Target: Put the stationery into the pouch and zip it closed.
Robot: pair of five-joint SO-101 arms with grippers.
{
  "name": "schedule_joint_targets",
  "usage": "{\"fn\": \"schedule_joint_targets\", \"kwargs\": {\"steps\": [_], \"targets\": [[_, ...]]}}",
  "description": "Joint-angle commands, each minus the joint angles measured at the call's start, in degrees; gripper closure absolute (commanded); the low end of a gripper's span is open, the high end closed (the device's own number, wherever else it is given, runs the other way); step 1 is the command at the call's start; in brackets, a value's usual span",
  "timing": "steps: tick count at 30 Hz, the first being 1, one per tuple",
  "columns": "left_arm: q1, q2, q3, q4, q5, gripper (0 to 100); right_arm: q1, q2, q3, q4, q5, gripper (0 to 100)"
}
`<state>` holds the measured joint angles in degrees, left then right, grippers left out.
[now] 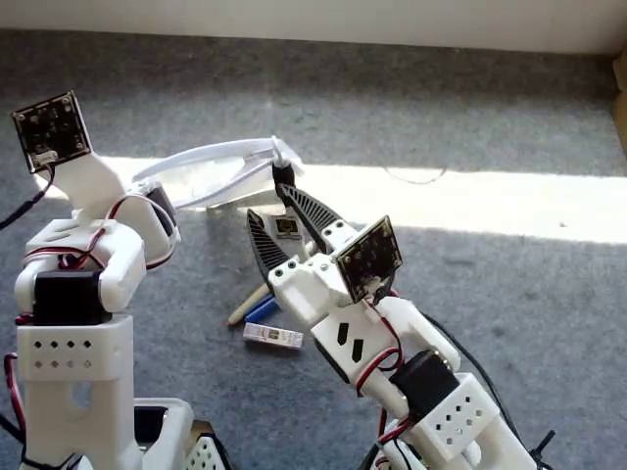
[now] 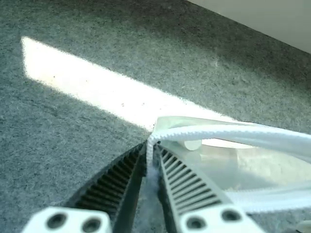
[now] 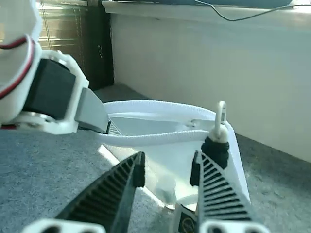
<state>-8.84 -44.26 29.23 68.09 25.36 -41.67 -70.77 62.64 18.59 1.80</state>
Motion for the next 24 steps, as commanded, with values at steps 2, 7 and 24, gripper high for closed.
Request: {"fn": "schedule_joint_targets", "kwargs": {"steps": [2,7,24], "targets": [[-0.7,0.8,1.1,-0.2,0.3,99,3.3,-3.6,-0.7,7.7,-8.2,85.0],[-0.7,0.8,1.1,-0.3,0.3,99,4.1,-3.8,-0.7,16.8,-12.0,85.0],[-5.8,0.8,0.7,-0.4,0.3,99,8.5,-3.5,-0.2,26.6,-24.9,85.0]]}}
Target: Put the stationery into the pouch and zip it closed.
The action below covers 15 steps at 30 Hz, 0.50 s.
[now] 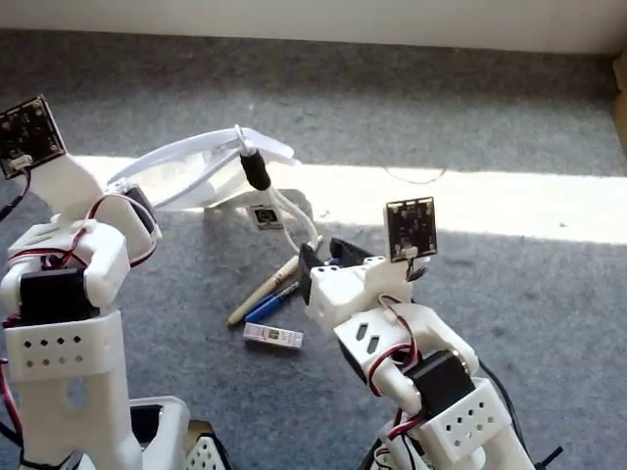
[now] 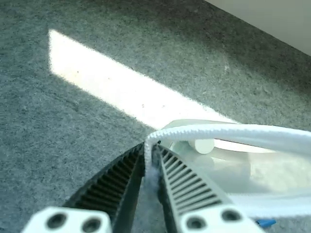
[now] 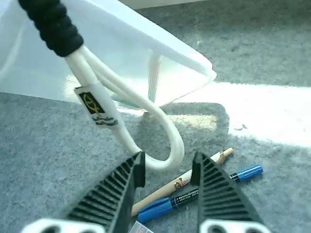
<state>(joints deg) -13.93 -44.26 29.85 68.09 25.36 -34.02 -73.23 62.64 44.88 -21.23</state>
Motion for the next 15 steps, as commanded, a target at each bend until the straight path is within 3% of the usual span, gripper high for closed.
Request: {"fn": "schedule_joint_targets", "kwargs": {"steps": [1,7,11,15], "targets": [[-0.7,0.8,0.1,-0.4,0.3,99,0.8,-0.8,-0.2,0.3,-2.8,85.0],[-0.7,0.8,0.1,-0.4,0.4,99,0.9,11.8,-2.1,0.1,-3.6,85.0],[-0.7,0.8,0.1,-0.4,0.4,99,3.5,20.9,-6.4,0.3,-9.2,85.0],[-0.7,0.8,0.1,-0.4,0.4,99,4.4,27.9,-8.9,0.3,-10.0,85.0]]}}
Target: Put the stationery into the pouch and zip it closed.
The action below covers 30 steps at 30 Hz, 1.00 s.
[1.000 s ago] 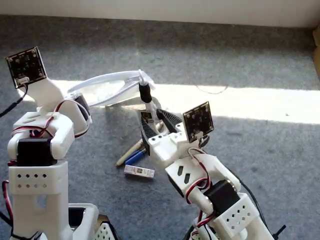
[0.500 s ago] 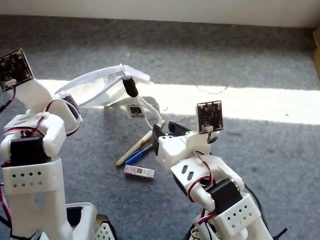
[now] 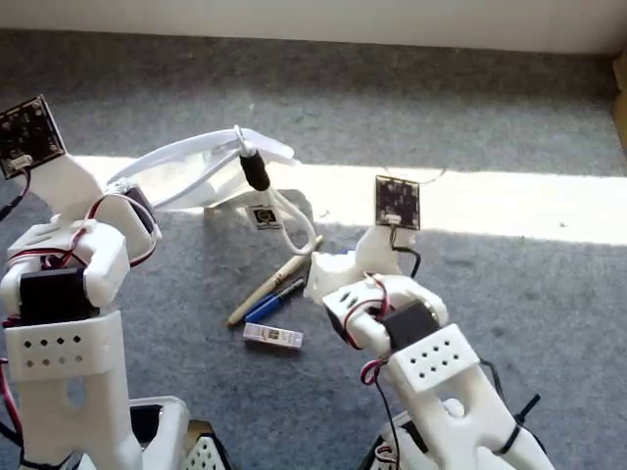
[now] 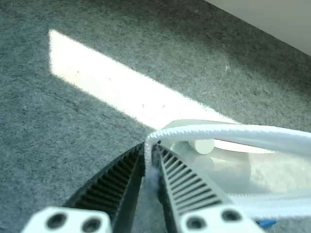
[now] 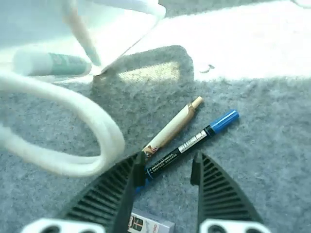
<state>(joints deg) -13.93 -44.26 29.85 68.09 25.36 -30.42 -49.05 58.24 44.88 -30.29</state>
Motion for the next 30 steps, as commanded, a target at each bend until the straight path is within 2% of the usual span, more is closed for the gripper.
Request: {"fn": "schedule_joint_targets", "kwargs": {"steps": [1,6,13,17,30], "targets": [[-0.7,0.8,0.1,-0.4,0.4,99,0.7,5.3,-5.0,0.1,-1.1,85.0],[-0.7,0.8,0.1,-0.4,0.4,99,0.7,13.8,-9.4,0.3,-6.1,85.0],[-0.7,0.8,0.1,-0.4,0.4,99,0.7,26.5,-17.0,0.3,-7.2,85.0],[-0.7,0.8,0.1,-0.4,0.4,99,0.7,31.9,-20.1,0.4,-10.8,85.0],[-0.7,0.8,0.1,-0.4,0.4,99,5.1,43.6,-25.7,0.4,-11.2,85.0]]}}
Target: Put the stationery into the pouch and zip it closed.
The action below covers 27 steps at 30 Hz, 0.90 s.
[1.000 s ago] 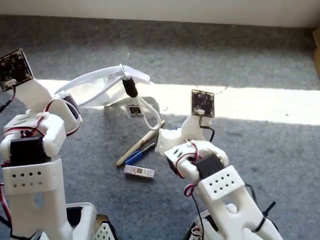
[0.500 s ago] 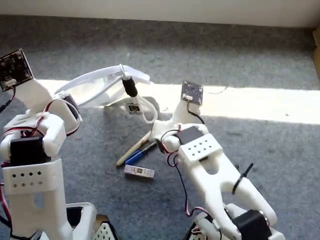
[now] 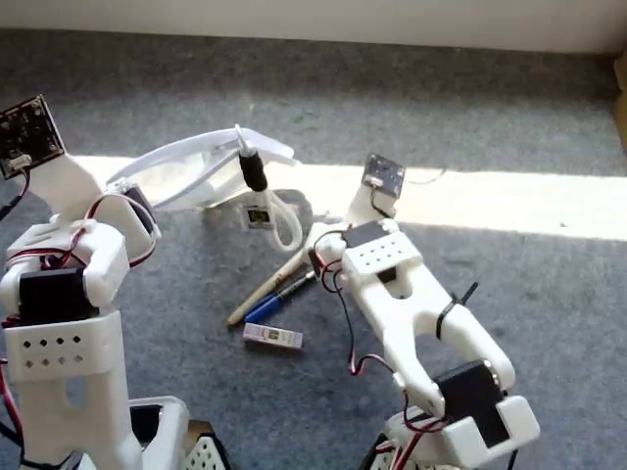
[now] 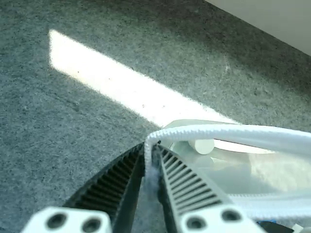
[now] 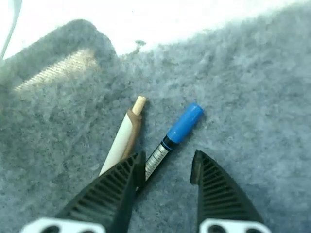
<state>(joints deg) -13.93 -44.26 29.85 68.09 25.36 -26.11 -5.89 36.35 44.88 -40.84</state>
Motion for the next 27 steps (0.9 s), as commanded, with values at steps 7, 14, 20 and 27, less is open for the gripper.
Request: {"fn": "schedule_joint_targets", "kwargs": {"steps": [7,14,20,27], "targets": [[-0.7,0.8,0.1,-0.4,0.4,99,0.8,6.5,-7.8,0.3,-0.6,85.0],[-0.7,0.8,0.1,-0.4,0.4,99,0.9,11.5,-8.5,0.3,-0.2,92.8],[-0.7,0.8,0.1,-0.4,0.4,99,1.3,12.3,-8.4,0.4,-0.2,95.8],[-0.7,0.8,0.1,-0.4,0.3,99,3.7,11.8,-10.7,5.2,-0.1,99.5]]}}
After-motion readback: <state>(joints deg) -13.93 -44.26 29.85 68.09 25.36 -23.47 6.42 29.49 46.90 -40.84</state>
